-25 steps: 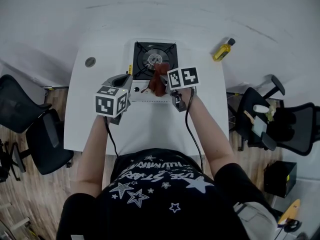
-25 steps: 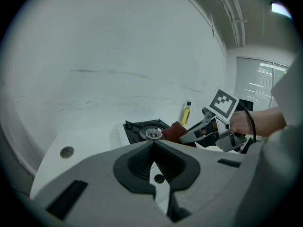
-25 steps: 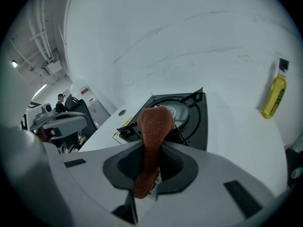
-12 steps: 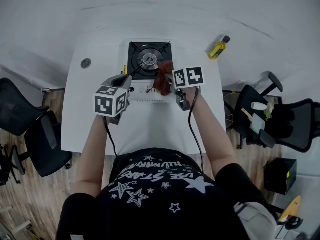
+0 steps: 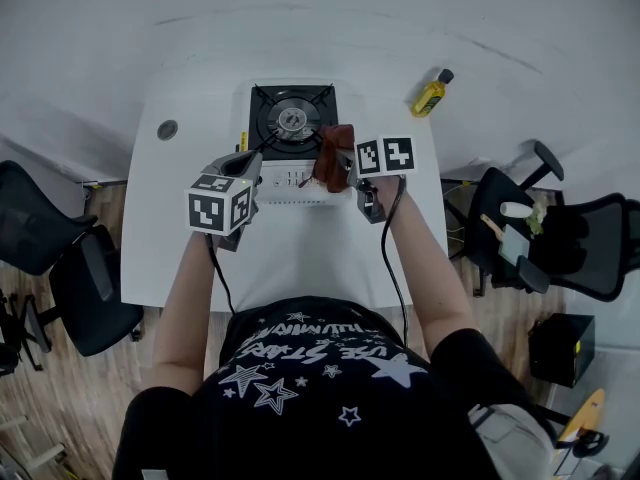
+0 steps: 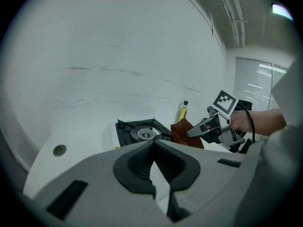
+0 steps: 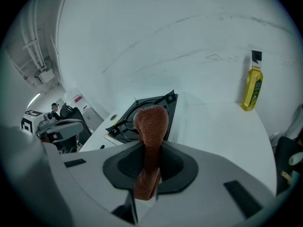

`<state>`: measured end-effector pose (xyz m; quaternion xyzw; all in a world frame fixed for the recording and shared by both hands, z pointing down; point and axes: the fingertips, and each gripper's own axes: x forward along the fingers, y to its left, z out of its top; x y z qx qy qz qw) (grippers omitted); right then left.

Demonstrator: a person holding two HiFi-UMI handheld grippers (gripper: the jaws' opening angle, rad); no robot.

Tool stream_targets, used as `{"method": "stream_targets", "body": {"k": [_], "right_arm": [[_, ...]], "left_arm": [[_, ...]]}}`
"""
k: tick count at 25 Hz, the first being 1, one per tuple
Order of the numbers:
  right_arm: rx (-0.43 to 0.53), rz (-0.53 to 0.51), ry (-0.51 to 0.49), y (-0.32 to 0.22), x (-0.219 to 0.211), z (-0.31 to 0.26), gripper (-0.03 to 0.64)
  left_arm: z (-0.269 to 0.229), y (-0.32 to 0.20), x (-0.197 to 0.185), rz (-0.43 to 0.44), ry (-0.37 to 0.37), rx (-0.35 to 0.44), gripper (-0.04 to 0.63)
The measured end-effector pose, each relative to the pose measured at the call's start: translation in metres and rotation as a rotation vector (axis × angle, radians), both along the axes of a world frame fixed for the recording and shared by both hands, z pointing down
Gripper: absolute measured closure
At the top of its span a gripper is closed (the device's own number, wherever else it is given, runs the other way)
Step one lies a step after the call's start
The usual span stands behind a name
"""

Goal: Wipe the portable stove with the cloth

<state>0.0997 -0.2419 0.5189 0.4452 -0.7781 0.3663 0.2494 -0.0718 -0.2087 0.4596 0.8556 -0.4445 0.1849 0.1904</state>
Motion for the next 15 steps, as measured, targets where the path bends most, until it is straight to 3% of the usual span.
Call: {"method": "stream_targets", "body": {"k": [15], "right_arm": [[-0.003, 0.034, -0.007, 0.006, 0.024, -0.004, 0.555]], "left_arm": [[-0.007, 0.003, 0.007, 0.009, -0.011, 0.01, 0.589]]}}
